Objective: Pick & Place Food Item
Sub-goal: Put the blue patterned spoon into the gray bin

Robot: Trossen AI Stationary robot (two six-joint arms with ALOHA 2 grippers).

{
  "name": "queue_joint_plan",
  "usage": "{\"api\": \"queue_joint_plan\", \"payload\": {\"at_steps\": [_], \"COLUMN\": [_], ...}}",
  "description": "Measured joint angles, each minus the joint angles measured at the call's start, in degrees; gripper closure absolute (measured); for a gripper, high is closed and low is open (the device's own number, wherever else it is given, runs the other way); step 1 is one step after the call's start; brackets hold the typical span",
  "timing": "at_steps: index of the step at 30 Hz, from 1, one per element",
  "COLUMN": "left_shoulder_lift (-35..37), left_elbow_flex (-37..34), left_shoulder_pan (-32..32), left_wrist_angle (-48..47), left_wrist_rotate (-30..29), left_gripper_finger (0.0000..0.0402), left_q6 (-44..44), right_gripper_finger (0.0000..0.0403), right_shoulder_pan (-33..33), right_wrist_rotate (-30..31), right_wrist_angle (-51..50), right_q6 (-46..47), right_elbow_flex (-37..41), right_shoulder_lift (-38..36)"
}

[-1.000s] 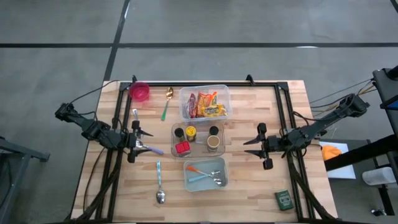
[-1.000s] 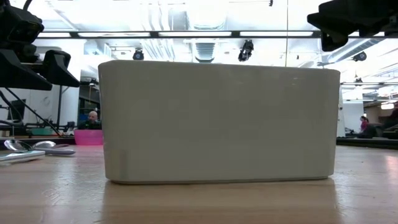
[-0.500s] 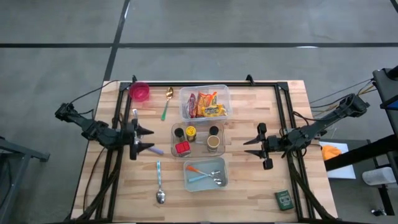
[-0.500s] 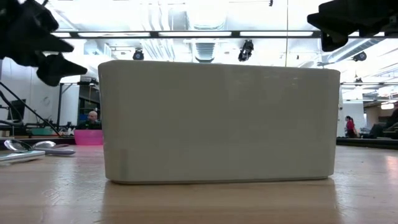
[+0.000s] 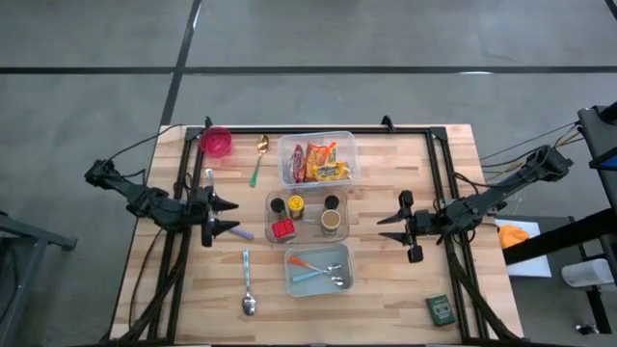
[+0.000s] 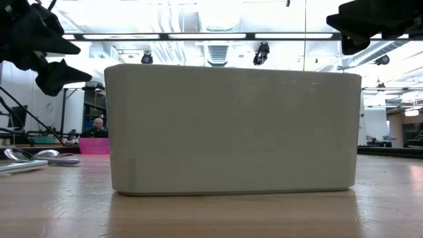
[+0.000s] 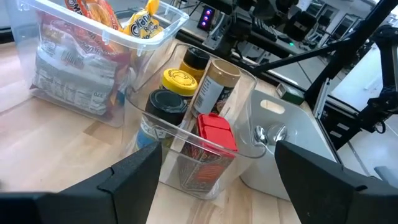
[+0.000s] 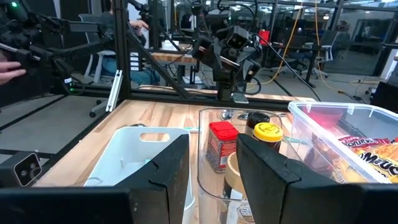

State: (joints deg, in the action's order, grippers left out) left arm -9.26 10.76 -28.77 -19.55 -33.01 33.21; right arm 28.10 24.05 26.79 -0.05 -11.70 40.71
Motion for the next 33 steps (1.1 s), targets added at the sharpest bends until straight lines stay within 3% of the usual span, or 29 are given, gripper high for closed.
{"api": "queue_joint_plan", "payload": {"at_steps": [6, 11, 17, 21, 25, 33], "left_shoulder_lift": [0.0, 0.0, -2.3, -10.3, -22.0, -49.7], "left_elbow_flex": [0.0, 0.0, 0.6, 1.1, 6.2, 28.3], "left_shoulder_pan": [0.0, 0.0, -0.1, -0.1, -0.1, -1.5], "left_wrist_angle": [-0.2, 2.7, 2.8, 2.0, -2.0, -22.6], "left_wrist_rotate": [0.0, 0.0, -0.4, -0.4, 1.7, 11.9], "left_gripper_finger": [0.0085, 0.0085, 0.0085, 0.0085, 0.0085, 0.0085], "left_q6": [0.5, 13.4, 18.1, 25.7, 35.1, 57.5], "right_gripper_finger": [0.0273, 0.0273, 0.0273, 0.0273, 0.0273, 0.0273], "right_shoulder_pan": [0.0, 0.0, 0.0, 0.0, 0.0, 0.0], "right_wrist_rotate": [0.0, 0.0, 0.0, 0.0, 0.0, 0.0], "right_wrist_angle": [0.0, 0.0, 0.0, 0.0, 0.0, 0.0], "right_q6": [0.0, 0.0, 0.0, 0.0, 0.0, 0.0], "right_elbow_flex": [0.0, 0.0, 0.0, 0.0, 0.0, 0.0], "right_shoulder_lift": [0.0, 0.0, 0.0, 0.0, 0.0, 0.0]}}
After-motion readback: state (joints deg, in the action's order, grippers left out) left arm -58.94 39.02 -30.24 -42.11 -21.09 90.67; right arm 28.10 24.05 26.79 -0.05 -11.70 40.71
